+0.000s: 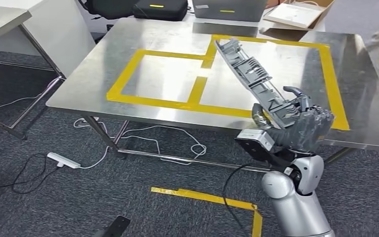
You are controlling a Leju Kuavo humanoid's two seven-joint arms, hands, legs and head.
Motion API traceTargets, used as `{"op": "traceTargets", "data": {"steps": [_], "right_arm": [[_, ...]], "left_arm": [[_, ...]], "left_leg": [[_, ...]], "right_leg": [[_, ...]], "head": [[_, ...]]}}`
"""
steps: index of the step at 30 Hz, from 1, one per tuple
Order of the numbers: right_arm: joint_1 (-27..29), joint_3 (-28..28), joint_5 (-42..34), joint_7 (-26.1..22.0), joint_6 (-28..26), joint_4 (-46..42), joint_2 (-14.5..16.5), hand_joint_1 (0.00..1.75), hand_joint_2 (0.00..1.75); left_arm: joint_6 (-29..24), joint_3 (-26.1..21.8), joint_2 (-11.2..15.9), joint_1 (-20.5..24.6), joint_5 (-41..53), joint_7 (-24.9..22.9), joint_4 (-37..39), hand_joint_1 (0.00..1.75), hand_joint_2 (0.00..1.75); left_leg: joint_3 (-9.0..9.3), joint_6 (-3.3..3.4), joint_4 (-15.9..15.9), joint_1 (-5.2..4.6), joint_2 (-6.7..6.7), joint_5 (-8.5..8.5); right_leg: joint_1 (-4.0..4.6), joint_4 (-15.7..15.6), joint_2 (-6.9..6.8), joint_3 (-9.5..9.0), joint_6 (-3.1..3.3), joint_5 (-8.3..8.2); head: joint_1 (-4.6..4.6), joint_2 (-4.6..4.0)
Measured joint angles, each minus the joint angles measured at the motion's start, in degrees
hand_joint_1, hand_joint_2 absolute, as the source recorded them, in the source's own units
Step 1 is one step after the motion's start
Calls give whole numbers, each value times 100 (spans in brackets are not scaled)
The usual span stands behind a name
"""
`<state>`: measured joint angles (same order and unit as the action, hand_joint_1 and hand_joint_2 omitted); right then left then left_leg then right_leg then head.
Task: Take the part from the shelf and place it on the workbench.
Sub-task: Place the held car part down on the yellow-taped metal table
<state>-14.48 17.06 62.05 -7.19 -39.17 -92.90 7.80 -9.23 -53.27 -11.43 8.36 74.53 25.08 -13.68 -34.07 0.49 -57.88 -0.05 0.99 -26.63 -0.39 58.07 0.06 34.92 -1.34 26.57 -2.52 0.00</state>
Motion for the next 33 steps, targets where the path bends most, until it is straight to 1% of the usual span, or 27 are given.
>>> {"op": "traceTargets", "data": {"steps": [2,4,5,7,8,9,10,11,12,13,14,15,16,18,19,20,22,23,24,25,26,27,28,29,30,31,33], "right_arm": [[-15,-55,61,-1,-9,3,4,175,175],[-43,-94,97,-7,-10,6,14,175,175],[-57,-107,107,-12,-11,8,19,175,175],[-68,-128,122,-22,-10,12,24,175,175],[-67,-140,127,-24,-10,15,24,175,175],[-65,-153,129,-25,-10,20,24,175,175],[-64,-168,132,-25,-10,24,25,175,175],[-65,-185,133,-26,-11,28,28,175,175],[-70,-201,134,-28,-11,29,34,175,175],[-79,-213,133,-31,-11,30,42,175,175],[-91,-223,133,-34,-13,31,48,175,175],[-104,-229,132,-37,-15,31,52,175,175],[-113,-233,130,-38,-16,32,54,175,175],[-124,-241,127,-38,-17,31,58,175,175],[-134,-246,124,-38,-17,30,60,175,175],[-145,-251,122,-40,-18,29,61,175,175],[-161,-257,121,-46,-19,34,61,175,175],[-160,-259,121,-47,-20,41,61,175,175],[-156,-262,121,-45,-20,50,61,175,175],[-155,-264,123,-43,-20,60,61,175,175],[-157,-266,127,-40,-20,67,61,175,175],[-164,-268,131,-38,-20,72,61,175,175],[-177,-268,136,-38,-20,78,61,175,175],[-194,-268,139,-38,-20,81,61,175,175],[-208,-269,141,-38,-20,87,61,175,175],[-219,-271,141,-36,-20,93,61,175,175],[-227,-280,146,-30,-20,101,62,175,175]], "left_arm": [[7,10,1,-1,3,-1,0,0,175],[9,15,1,9,4,-1,-1,0,175],[9,16,1,12,4,-2,-1,0,175],[9,16,0,8,3,-3,-1,0,175],[9,16,0,2,3,-5,-1,0,175],[9,16,1,-3,3,-6,-1,0,175],[9,16,2,-5,3,-7,-1,0,175],[9,16,4,-4,3,-8,-1,0,175],[9,17,7,-1,3,-8,-1,0,175],[9,17,10,5,3,-8,-1,0,175],[9,19,10,12,3,-9,-1,0,175],[9,21,10,17,3,-11,0,0,175],[10,22,10,19,3,-13,0,0,175],[11,26,6,12,3,-15,0,0,175],[11,29,3,13,3,-15,-1,0,175],[11,37,0,18,3,-15,-1,0,175],[11,58,-2,29,4,-15,-1,0,175],[11,69,-1,28,5,-15,-1,0,175],[11,79,-1,23,7,-16,0,0,175],[12,89,-1,18,8,-16,0,0,175],[13,98,-2,15,10,-16,0,0,175],[13,107,-3,14,11,-16,1,0,175],[14,112,-4,16,11,-16,1,0,175],[14,114,-3,19,11,-18,1,0,175],[14,115,-3,22,11,-20,1,0,175],[14,116,-2,24,11,-21,0,0,175],[14,117,-1,26,11,-23,0,0,175]], "left_leg": [[-11,-59,-36,9,-10,-50],[-151,-124,-357,24,-25,-245],[-278,-151,-619,33,-33,-369],[-605,-184,-1244,51,-40,-609],[-747,-193,-1486,55,-42,-656],[-835,-195,-1600,57,-44,-616],[-835,-186,-1528,58,-44,-474],[-725,-163,-1237,55,-45,-240],[-564,-126,-852,47,-47,-6],[-399,-88,-492,35,-50,149],[-271,-53,-220,23,-56,219],[-212,-27,-91,12,-61,206],[-189,-9,-51,3,-62,166],[-154,36,7,20,-60,162],[-130,65,36,34,-59,165],[-107,91,62,48,-59,167],[-93,129,67,50,-59,145],[-88,137,65,47,-58,133],[-78,141,64,45,-56,120],[-61,137,60,44,-51,103],[-33,126,56,45,-43,81],[2,107,51,45,-34,52],[26,82,41,34,-27,24],[37,56,27,24,-23,2],[35,30,18,15,-22,-8],[27,7,14,7,-23,-10],[33,-45,-3,10,-26,-38]], "right_leg": [[-19,-24,2,-21,54,8],[-44,-50,-9,-64,111,15],[-43,-51,-11,-75,130,23],[-39,-48,-14,-90,152,37],[-37,-47,-12,-100,158,46],[-34,-45,-9,-114,160,58],[-32,-44,-4,-132,159,71],[-28,-43,0,-159,153,87],[-26,-44,3,-186,143,105],[-13,-39,6,-204,123,126],[-2,-35,6,-210,99,143],[6,-37,4,-207,72,154],[13,-44,0,-205,41,161],[12,-45,-12,-205,-20,192],[10,49,-13,-158,-47,259],[7,268,-12,-47,-69,379],[-9,1015,-7,355,-103,705],[-14,1363,-7,558,-119,811],[-18,1555,-8,691,-134,817],[-22,1518,-9,714,-143,699],[-28,1248,-11,618,-145,477],[-33,848,-14,453,-141,233],[-31,475,-15,264,-131,55],[-27,183,-13,111,-107,-33],[-20,43,-9,29,-79,-37],[-9,14,-2,-6,-43,2],[-23,-12,4,-25,28,24]], "head": [[-11,0],[-36,0],[-49,0],[-55,0],[-55,0],[-57,0],[-57,0],[-57,0],[-57,0],[-56,0],[-55,0],[-51,0],[-52,0],[-49,0],[-38,0],[-24,0],[-4,0],[-5,0],[-6,0],[-4,0],[-4,0],[-3,0],[-3,0],[-4,0],[-14,0],[-24,0],[-43,0]]}}
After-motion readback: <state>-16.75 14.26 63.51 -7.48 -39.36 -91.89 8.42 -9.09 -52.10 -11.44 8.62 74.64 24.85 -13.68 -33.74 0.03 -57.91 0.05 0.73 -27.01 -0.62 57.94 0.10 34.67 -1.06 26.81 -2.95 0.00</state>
